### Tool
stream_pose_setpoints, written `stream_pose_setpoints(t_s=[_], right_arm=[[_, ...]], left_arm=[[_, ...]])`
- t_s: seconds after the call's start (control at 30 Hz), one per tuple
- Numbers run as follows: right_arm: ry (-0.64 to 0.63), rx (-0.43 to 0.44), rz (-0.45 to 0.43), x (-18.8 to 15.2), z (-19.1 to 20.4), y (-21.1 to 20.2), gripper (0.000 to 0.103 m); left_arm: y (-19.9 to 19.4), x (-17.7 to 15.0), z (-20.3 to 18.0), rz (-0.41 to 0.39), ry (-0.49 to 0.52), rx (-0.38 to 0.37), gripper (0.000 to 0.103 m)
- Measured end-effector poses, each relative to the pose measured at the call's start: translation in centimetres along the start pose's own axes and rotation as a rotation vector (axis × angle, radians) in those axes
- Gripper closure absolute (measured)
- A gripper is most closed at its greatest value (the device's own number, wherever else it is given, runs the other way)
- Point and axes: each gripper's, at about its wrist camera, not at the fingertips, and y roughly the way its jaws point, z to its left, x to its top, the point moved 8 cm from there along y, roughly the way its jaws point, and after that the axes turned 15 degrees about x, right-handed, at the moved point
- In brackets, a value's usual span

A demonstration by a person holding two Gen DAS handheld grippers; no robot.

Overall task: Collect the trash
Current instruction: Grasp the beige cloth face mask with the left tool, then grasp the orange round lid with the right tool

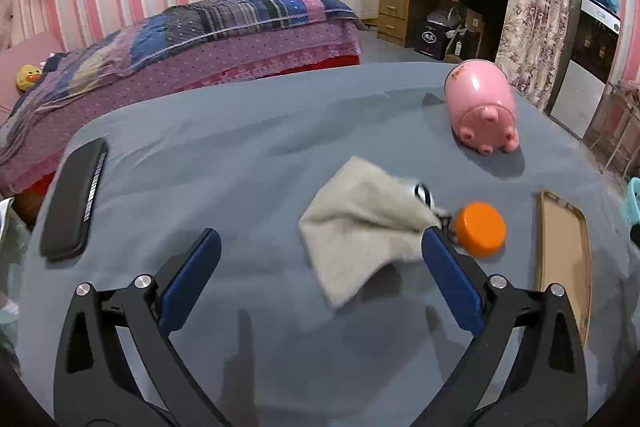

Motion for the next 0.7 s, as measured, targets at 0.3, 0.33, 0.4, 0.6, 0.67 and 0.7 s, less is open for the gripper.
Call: stream_pose_setpoints(t_s=[0.3, 0.33, 0.4, 0.6, 0.67, 0.7], right_arm=[[-0.008, -0.018, 0.023, -0.3, -0.4, 0.6, 0.009], [-0.015, -0.017, 0.028, -0.3, -0.1, 0.8, 0.009], [-0.033, -0.019, 0.034, -0.5, 0.2, 0.9, 0.009], [-0.071, -0.017, 0.037, -0.8, 1.5, 1.0, 0.009], [-0.074, -0.009, 0.037, -0.9, 1.9, 1.0, 0.009], [-0.076, -0.005, 0.039, -0.9, 2.2, 1.0, 0.009]], left_arm=[[2.4, -0.4, -2.9, 0.086, 0.09, -0.09, 0.047], [2.3, -0.5, -3.0, 0.081, 0.1, -0.093, 0.054], [2.2, -0.6, -3.1, 0.07, 0.105, -0.09, 0.06], [1.2, -0.8, -1.1, 0.041, 0.082, -0.071, 0.08], [0.6, -0.8, 0.3, 0.019, 0.074, -0.042, 0.082], [0.3, -0.8, 1.2, 0.011, 0.063, -0.034, 0.082]])
